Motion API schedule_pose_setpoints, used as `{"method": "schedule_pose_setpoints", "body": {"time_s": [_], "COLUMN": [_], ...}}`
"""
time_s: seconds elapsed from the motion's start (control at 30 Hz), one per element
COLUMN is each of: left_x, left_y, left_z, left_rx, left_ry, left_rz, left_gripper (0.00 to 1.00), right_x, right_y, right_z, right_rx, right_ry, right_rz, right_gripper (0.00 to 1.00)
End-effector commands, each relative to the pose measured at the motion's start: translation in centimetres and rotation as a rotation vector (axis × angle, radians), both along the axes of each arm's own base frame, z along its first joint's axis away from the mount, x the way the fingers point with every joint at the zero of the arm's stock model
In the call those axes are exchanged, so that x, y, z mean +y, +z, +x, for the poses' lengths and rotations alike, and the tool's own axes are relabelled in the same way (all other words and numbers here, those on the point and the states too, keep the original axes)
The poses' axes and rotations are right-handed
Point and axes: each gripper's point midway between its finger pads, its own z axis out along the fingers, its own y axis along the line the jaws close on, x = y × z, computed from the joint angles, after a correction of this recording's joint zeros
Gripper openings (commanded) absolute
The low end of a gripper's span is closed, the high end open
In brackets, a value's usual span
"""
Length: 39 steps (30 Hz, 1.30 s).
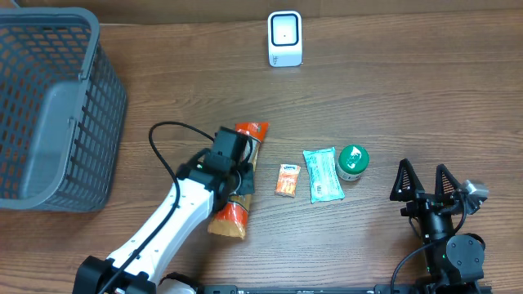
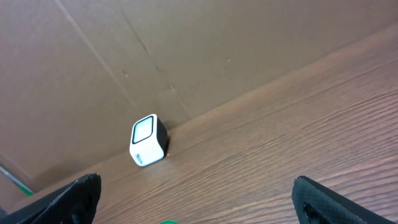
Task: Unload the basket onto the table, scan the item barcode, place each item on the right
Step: 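Lift the biscuit roll out and carry it toward the table center, then lower the biscuit roll and red stick packet onto the table, open left gripper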
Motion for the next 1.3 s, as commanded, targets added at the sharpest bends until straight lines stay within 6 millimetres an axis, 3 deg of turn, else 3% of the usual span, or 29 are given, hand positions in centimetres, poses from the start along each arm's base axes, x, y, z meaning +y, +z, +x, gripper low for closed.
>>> {"method": "schedule_pose_setpoints", "body": {"time_s": [0.0,0.27,0.6,0.63,0.77,0.8,0.87,1.07,1.17,1.27], "left_x": [-0.5,-1.0,-2.1,-2.1,-2.1,-2.1,-2.1,-2.4,-2.8,-1.9], "left_y": [-0.1,-1.3,-2.6,-2.7,-2.9,-2.9,-2.9,-1.9,0.7,4.6], "left_z": [-0.2,-0.9,-1.1,-1.1,-1.2,-1.2,-1.2,-0.6,0.8,2.6], "left_rx": [-0.032,0.000,0.045,0.050,0.059,0.059,0.059,0.047,0.006,-0.055], "left_ry": [0.025,0.007,-0.016,-0.016,-0.017,-0.018,-0.018,-0.024,-0.062,-0.056], "left_rz": [-0.020,-0.023,-0.060,-0.058,-0.059,-0.060,-0.060,-0.063,-0.052,0.023], "left_gripper": [0.04,0.13,0.14,0.19,0.58,0.72,0.87,0.94,0.99,1.00], "right_x": [-0.1,-0.1,-0.1,-0.1,-0.1,-0.1,-0.1,-0.1,-0.1,-0.1], "right_y": [-0.2,-0.2,-0.2,-0.2,-0.2,-0.2,-0.2,-0.2,-0.2,-0.2], "right_z": [0.0,0.0,0.0,0.0,0.0,0.0,0.0,0.0,0.0,0.0], "right_rx": [-0.002,-0.002,-0.002,-0.002,-0.002,-0.002,-0.002,-0.002,-0.002,-0.002], "right_ry": [-0.005,-0.005,-0.005,-0.005,-0.005,-0.005,-0.005,-0.005,-0.005,-0.005], "right_rz": [-0.006,-0.006,-0.006,-0.006,-0.006,-0.006,-0.006,-0.006,-0.006,-0.006], "right_gripper": [1.00,1.00,1.00,1.00,1.00,1.00,1.00,1.00,1.00,1.00]}}
